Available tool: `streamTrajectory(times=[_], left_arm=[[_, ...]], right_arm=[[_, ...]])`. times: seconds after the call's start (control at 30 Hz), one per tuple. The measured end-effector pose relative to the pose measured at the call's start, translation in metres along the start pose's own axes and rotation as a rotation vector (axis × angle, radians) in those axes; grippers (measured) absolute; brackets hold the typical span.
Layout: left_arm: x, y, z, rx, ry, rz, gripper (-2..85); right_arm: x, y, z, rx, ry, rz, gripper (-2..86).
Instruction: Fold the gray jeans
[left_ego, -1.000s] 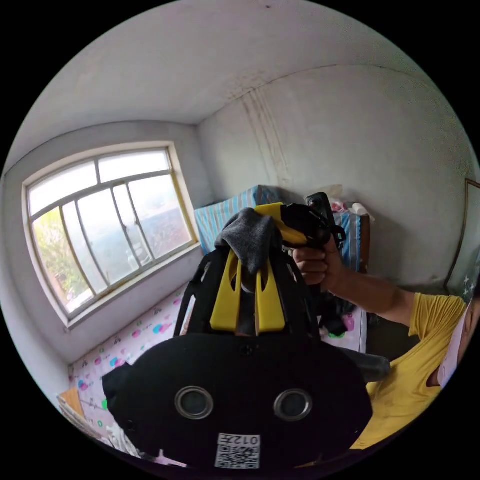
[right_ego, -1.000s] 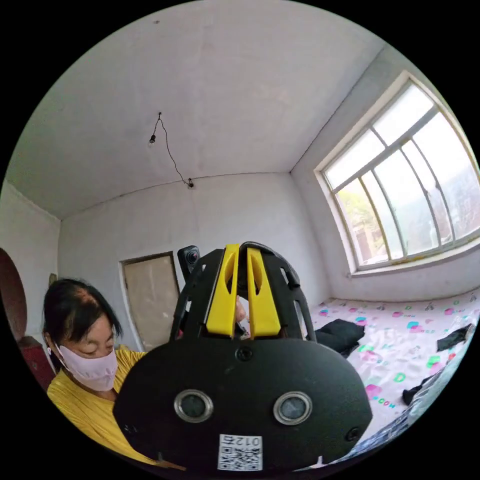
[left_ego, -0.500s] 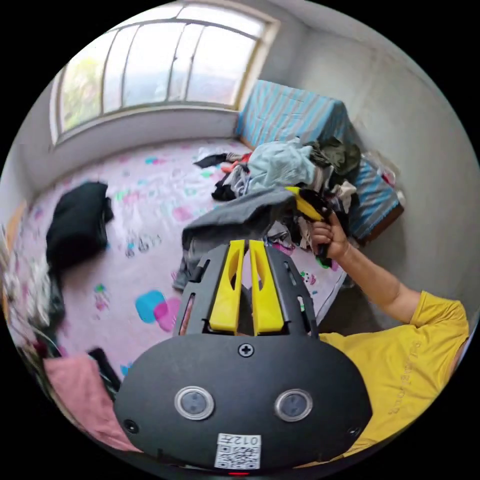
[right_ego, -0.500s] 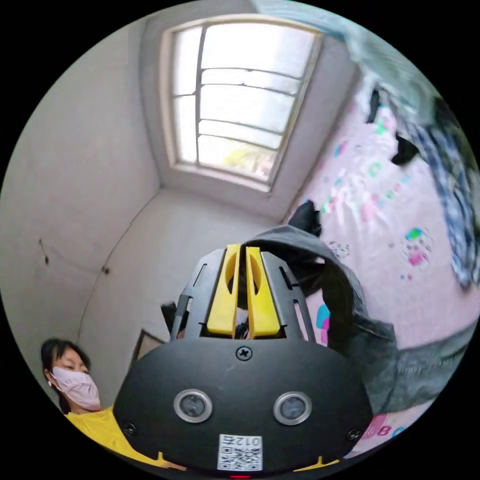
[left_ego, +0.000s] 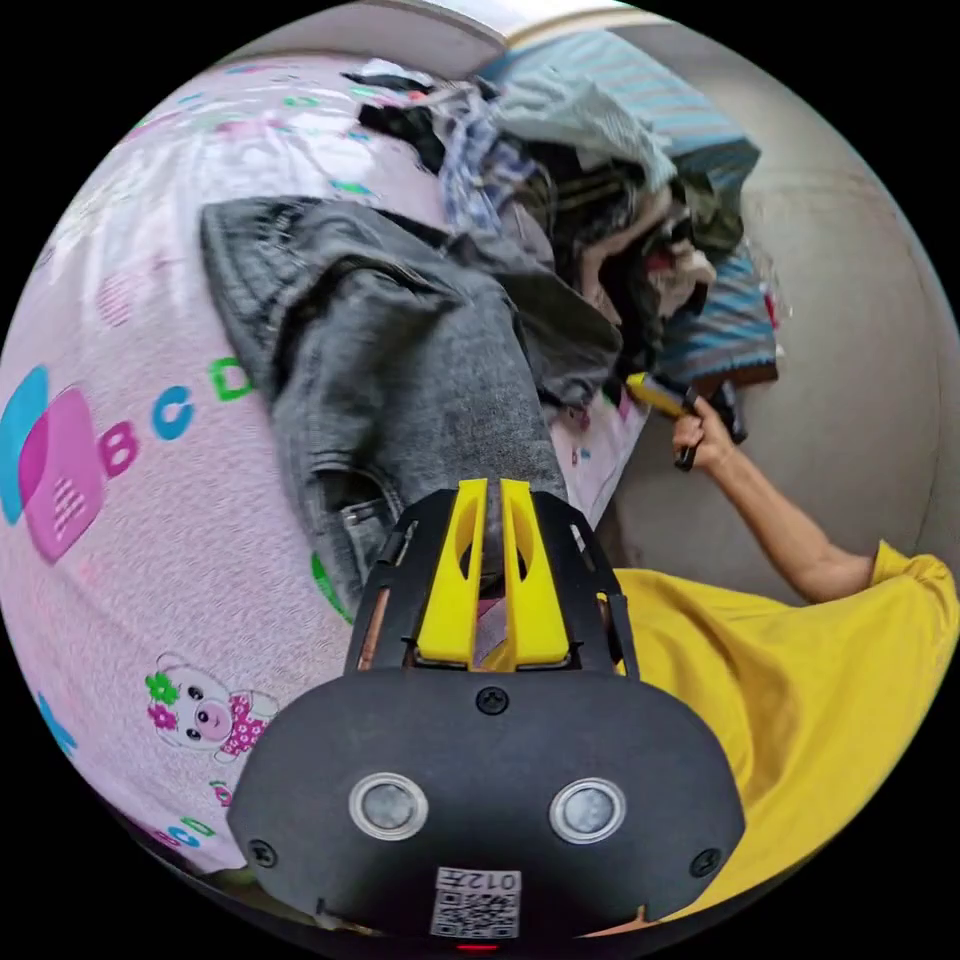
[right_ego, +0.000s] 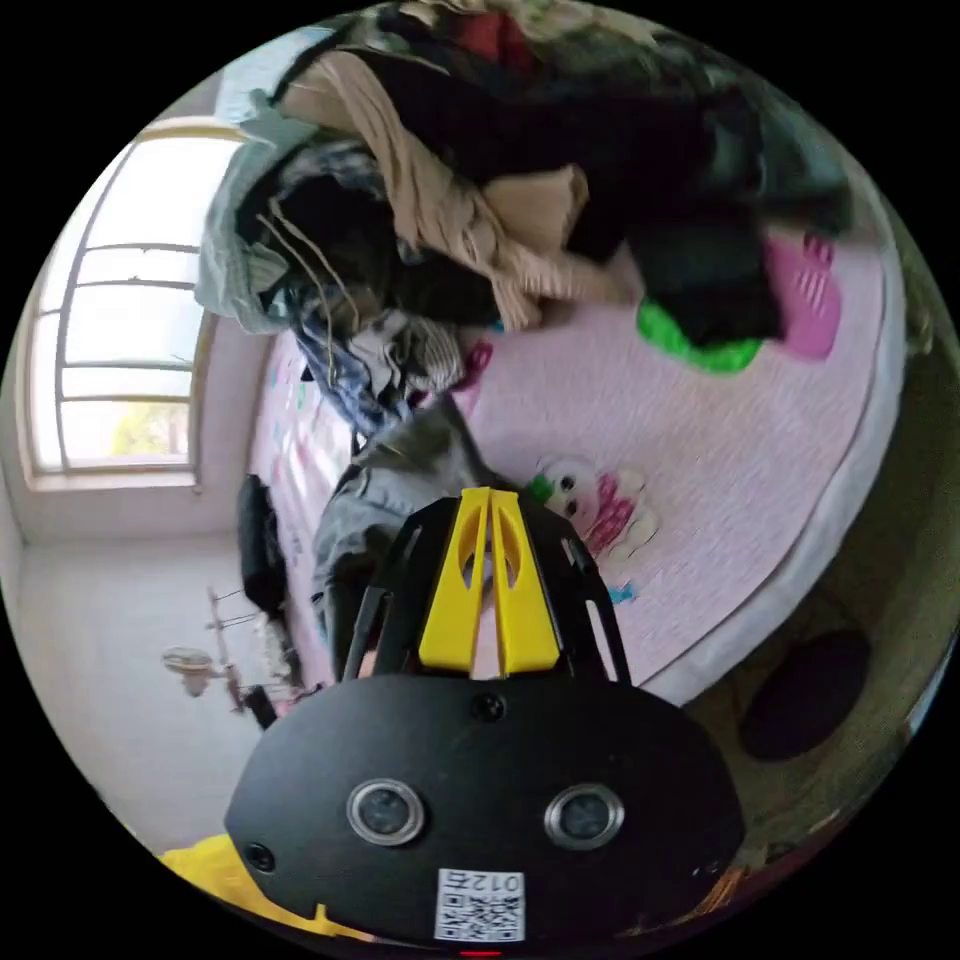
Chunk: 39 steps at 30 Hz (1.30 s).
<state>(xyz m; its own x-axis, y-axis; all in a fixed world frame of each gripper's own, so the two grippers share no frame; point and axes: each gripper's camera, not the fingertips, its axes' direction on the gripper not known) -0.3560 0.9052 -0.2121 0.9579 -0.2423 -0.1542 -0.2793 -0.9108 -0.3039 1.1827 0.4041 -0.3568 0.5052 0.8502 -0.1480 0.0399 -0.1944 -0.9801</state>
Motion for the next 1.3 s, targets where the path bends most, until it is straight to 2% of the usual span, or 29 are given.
streamTrajectory(times=[0.07,0.13,0.23,0.3,0.4,0.47,0.53,0.73,0.83,0.93,1.07,1.2,1.3], left_arm=[[0.003,-0.01,0.013,-0.113,-0.011,0.025,0.5],[-0.002,-0.011,0.011,-0.134,-0.011,0.001,0.6],[-0.013,0.002,-0.037,0.031,-0.02,-0.03,1.0],[-0.024,0.015,-0.079,0.126,-0.025,-0.065,1.4],[-0.065,0.048,-0.136,0.188,-0.084,-0.304,3.4],[-0.105,0.082,-0.161,0.203,0.036,-0.483,6.2],[-0.125,0.104,-0.17,0.22,0.149,-0.559,8.1],[-0.149,0.12,-0.177,0.171,0.37,-0.612,12.1],[-0.154,0.118,-0.174,0.145,0.533,-0.601,13.0],[-0.146,0.12,-0.176,0.135,0.587,-0.57,12.5],[-0.139,0.14,-0.172,0.204,0.638,-0.635,8.2],[-0.111,0.157,-0.175,0.273,0.609,-0.681,5.6],[-0.076,0.165,-0.196,0.318,0.489,-0.609,4.8]], right_arm=[[-0.055,-0.002,-0.004,0.116,0.128,-0.208,1.7],[-0.156,0.006,0.024,0.09,0.146,-0.641,3.3],[-0.271,0.027,0.096,-0.075,0.1,-1.042,8.2],[-0.33,0.042,0.149,-0.161,0.09,-1.215,9.9],[-0.414,0.068,0.242,-0.307,0.089,-1.467,11.3],[-0.455,0.084,0.296,-0.394,0.112,-1.592,12.3],[-0.499,0.099,0.364,-0.53,0.152,-1.695,13.3],[-0.552,0.125,0.473,-0.769,0.219,-1.776,13.6],[-0.553,0.143,0.504,-0.873,0.242,-1.779,13.0],[-0.542,0.161,0.523,-0.982,0.248,-1.717,8.9],[-0.522,0.182,0.509,-0.934,0.266,-1.691,4.7],[-0.496,0.189,0.435,-0.742,0.09,-1.591,2.9],[-0.474,0.193,0.354,-0.602,-0.051,-1.535,2.2]])
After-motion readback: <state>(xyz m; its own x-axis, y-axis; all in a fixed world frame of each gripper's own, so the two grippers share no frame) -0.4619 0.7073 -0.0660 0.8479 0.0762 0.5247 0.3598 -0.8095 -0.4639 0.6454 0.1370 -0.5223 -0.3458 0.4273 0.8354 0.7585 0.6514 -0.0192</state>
